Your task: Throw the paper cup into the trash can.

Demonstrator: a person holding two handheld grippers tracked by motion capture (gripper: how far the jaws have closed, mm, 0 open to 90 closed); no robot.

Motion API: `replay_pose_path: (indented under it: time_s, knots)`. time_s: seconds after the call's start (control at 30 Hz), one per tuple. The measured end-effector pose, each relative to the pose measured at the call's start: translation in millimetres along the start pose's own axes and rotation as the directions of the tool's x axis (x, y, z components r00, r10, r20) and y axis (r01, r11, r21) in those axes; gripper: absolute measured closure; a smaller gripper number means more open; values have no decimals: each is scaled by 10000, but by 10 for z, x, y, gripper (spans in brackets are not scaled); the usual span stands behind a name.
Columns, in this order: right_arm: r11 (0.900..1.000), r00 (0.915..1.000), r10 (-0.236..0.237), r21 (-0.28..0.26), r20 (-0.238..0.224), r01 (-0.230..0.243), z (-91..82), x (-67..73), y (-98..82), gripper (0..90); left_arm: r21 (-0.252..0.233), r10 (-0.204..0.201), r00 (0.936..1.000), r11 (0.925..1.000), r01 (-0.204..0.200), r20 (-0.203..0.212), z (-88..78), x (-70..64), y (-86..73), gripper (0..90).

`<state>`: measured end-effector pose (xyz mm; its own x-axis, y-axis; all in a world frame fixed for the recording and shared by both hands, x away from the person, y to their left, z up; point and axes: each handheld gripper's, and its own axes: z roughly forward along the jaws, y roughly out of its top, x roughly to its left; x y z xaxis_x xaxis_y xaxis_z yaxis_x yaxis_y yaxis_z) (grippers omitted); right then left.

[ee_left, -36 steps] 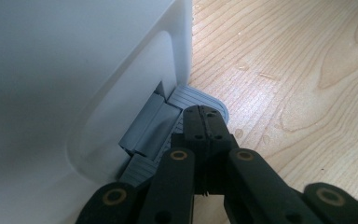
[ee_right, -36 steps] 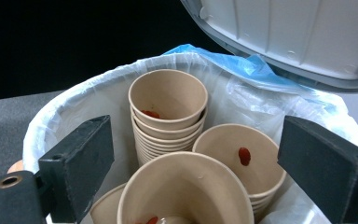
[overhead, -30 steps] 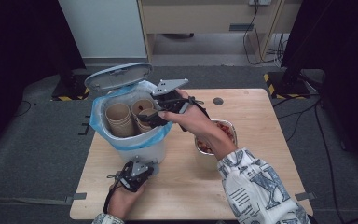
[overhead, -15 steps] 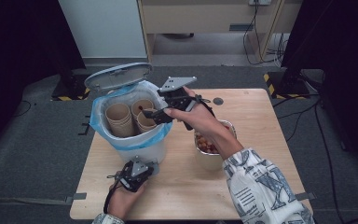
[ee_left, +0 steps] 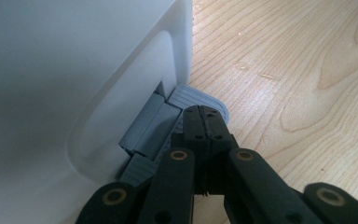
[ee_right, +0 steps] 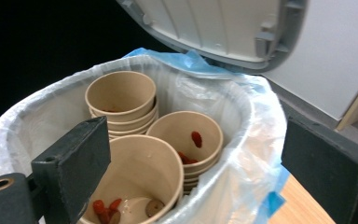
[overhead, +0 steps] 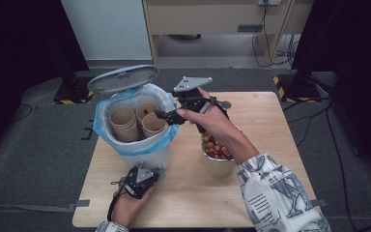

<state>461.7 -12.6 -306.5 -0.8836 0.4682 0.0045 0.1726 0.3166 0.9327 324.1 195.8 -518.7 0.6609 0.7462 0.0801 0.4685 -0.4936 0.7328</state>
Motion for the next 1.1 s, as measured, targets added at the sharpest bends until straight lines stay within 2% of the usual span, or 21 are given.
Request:
replay_pose_path:
  time_s: [0.53, 1.1]
  knots:
    - [9990, 9962, 422, -145, 761, -412, -224, -200, -58, 77, -4, -14, 10000, 10000, 14, 19, 0, 2, -1, 899]
    - [9977, 9896, 659, -208, 1282, -637, -425, -369, -125, 70, -27, -16, 10000, 10000, 16, 22, 1, 2, -3, 899]
